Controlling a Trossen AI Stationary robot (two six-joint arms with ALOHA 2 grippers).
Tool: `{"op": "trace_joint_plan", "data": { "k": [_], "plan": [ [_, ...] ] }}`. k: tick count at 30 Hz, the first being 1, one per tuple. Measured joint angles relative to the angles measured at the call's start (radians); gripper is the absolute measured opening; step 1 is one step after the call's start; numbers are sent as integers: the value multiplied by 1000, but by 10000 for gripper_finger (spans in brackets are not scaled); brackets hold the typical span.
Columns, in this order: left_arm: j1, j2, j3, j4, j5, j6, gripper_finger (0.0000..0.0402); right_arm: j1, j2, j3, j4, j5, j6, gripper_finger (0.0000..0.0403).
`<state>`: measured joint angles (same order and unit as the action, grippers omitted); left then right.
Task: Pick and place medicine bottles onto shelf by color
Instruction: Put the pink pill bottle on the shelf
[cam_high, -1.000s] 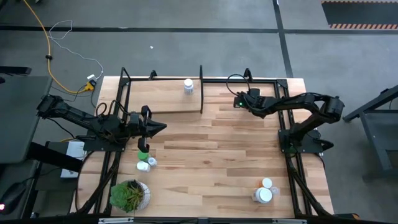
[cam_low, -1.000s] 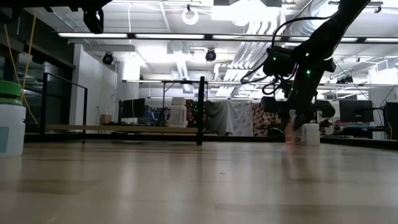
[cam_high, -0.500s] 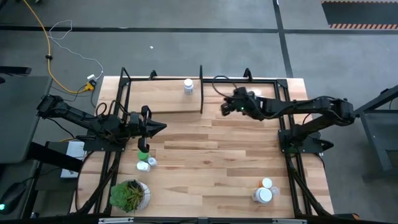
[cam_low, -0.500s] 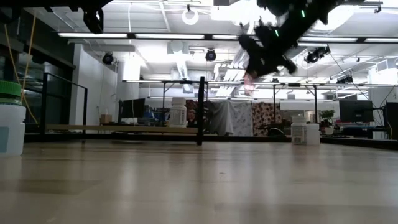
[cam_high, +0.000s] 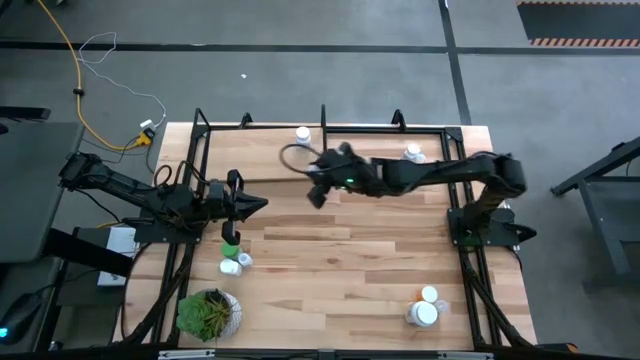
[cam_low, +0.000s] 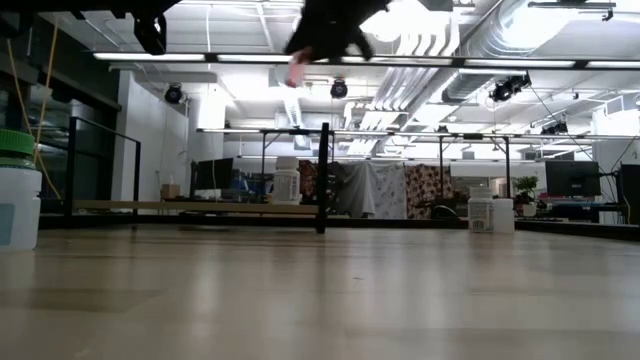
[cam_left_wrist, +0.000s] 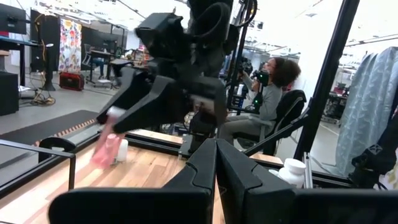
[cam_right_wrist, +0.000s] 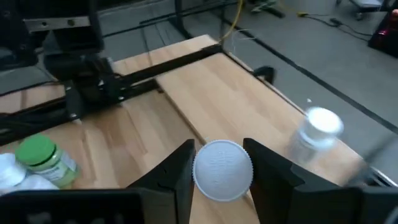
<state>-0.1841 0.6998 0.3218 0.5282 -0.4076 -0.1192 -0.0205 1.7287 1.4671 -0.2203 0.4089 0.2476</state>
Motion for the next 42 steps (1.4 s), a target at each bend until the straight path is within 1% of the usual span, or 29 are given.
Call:
{"op": "trace_joint_plan", "data": {
  "k": [3, 6, 12, 17, 20, 28, 32, 34, 37, 38, 39, 42],
  "plan": [
    [0, 0, 0, 0, 0, 0, 0, -16, 111, 111, -40, -1, -30, 119],
    [0, 0, 0, 0, 0, 0, 0, -37, 213, 213, -88, 29, -36, 119],
    [0, 0, 0, 0, 0, 0, 0, -91, 390, 377, -203, 69, 86, 119],
    [0, -6, 0, 12, 0, -4, 0, -135, 481, 466, -290, 88, 182, 119],
    [0, -14, 0, 16, 4, -8, 0, -151, 503, 493, -303, 100, 187, 119],
    [0, -16, 0, 13, 4, -8, 0, -144, 503, 493, -328, 121, 191, 119],
    [0, -17, 0, 13, 4, -8, 0, -112, 489, 489, -321, 107, 117, 119],
    [0, -18, 0, 14, 5, -8, 0, -95, 475, 488, -312, 108, 57, 119],
    [0, -22, 0, 14, 6, -8, 0, -72, 455, 489, -250, 108, -58, 119],
    [-1, -23, 0, 17, 10, -8, 0, -67, 454, 489, -223, 94, -98, 119],
    [-1, -26, 0, 17, 18, -8, 0, -63, 454, 489, -201, 58, -134, 119],
    [-7, -34, 0, 30, 58, -8, 0, -65, 457, 470, -129, -92, -207, 119]
  ]
}}
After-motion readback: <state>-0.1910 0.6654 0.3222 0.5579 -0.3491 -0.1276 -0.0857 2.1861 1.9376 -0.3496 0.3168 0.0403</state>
